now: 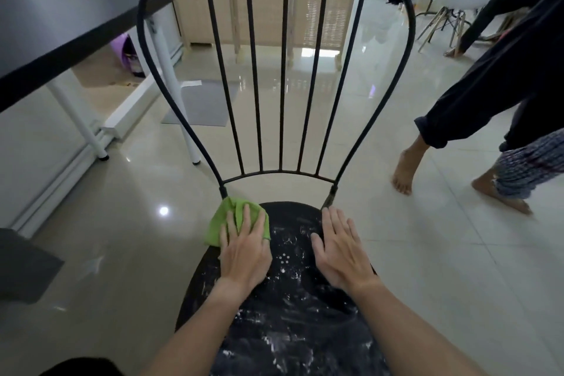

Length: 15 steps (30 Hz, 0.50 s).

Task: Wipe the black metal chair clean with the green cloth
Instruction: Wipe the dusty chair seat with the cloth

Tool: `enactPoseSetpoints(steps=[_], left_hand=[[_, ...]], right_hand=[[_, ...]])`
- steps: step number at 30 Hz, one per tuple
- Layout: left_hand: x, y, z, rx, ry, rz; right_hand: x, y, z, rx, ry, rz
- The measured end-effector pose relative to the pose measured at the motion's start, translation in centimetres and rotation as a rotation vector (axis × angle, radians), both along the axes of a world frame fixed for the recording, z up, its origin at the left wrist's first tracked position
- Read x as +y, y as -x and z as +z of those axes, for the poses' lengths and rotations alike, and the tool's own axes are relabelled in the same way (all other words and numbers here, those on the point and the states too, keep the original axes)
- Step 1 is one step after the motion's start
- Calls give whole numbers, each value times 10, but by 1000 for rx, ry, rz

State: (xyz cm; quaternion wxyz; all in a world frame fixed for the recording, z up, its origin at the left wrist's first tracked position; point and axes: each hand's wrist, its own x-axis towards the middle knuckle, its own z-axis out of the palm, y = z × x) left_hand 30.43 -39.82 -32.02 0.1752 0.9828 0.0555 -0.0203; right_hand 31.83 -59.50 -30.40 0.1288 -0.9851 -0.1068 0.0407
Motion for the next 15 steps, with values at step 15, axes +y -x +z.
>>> enactPoseSetpoints(steps=[15], left_hand=[[-44,16,-2,-59,-90,-631]], right_hand=[[-28,19,-13,129,75,-84]])
